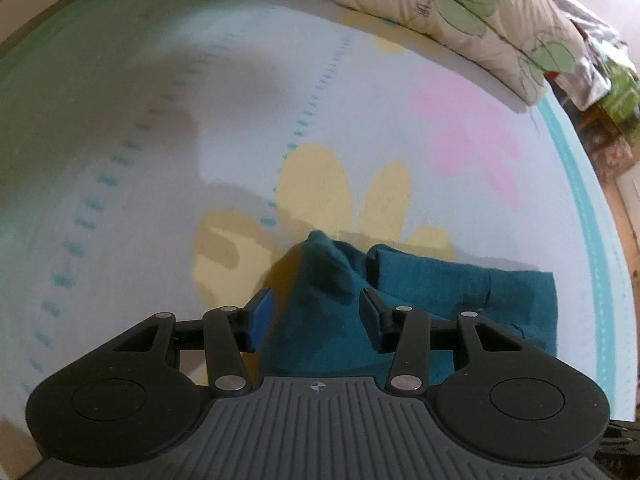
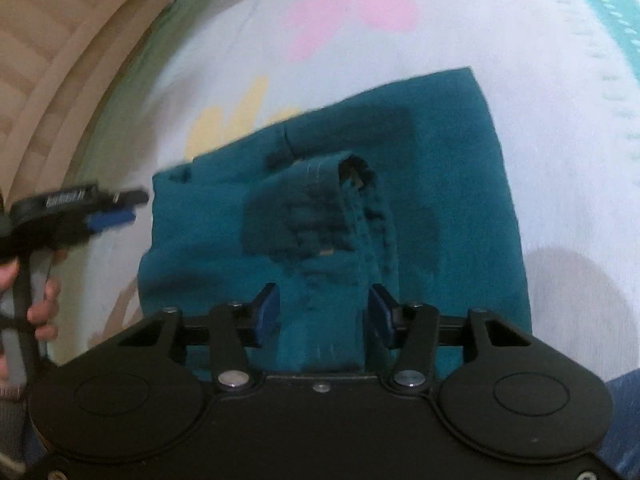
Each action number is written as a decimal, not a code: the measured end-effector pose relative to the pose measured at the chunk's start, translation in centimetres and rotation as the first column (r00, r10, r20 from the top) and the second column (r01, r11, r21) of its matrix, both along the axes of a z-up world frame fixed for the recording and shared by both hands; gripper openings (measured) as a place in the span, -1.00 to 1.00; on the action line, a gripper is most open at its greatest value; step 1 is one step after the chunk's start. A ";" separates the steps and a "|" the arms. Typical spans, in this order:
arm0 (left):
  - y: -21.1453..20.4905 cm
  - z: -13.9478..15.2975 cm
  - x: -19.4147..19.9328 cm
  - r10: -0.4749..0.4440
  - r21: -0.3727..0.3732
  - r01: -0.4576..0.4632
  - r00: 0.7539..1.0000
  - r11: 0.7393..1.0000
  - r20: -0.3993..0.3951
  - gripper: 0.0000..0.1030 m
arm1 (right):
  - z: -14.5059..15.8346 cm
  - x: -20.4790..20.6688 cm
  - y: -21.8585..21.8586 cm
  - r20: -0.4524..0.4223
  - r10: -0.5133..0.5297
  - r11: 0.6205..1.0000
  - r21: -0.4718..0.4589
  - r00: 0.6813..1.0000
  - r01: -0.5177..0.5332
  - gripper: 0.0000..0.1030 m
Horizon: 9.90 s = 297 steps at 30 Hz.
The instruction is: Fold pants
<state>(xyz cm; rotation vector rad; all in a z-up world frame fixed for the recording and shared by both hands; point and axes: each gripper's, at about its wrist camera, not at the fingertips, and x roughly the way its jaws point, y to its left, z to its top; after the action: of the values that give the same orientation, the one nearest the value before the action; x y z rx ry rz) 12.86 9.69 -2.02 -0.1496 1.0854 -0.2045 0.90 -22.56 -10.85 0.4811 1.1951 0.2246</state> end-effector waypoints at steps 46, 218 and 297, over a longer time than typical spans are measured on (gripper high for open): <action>3.6 0.0 0.3 0.158 -0.113 -0.158 0.987 0.981 -0.011 -0.12 | -4.8 4.2 -0.2 -0.099 0.007 0.996 0.087 0.995 0.002 0.16; 0.5 -3.2 -5.5 0.325 0.116 -0.324 0.946 0.939 0.015 -0.60 | 1.5 7.4 5.5 0.284 0.255 0.956 -0.220 0.924 -0.196 -0.64; -4.1 3.1 -18.7 0.214 0.228 -0.253 0.960 0.940 0.181 -0.59 | 8.3 -4.8 7.3 0.320 0.222 0.943 -0.310 0.921 -0.120 0.10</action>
<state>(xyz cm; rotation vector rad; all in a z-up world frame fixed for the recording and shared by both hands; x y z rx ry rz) -5.81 5.63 1.04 -0.0358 0.9215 0.1344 -3.90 -15.27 -2.56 0.0734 0.8973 0.2726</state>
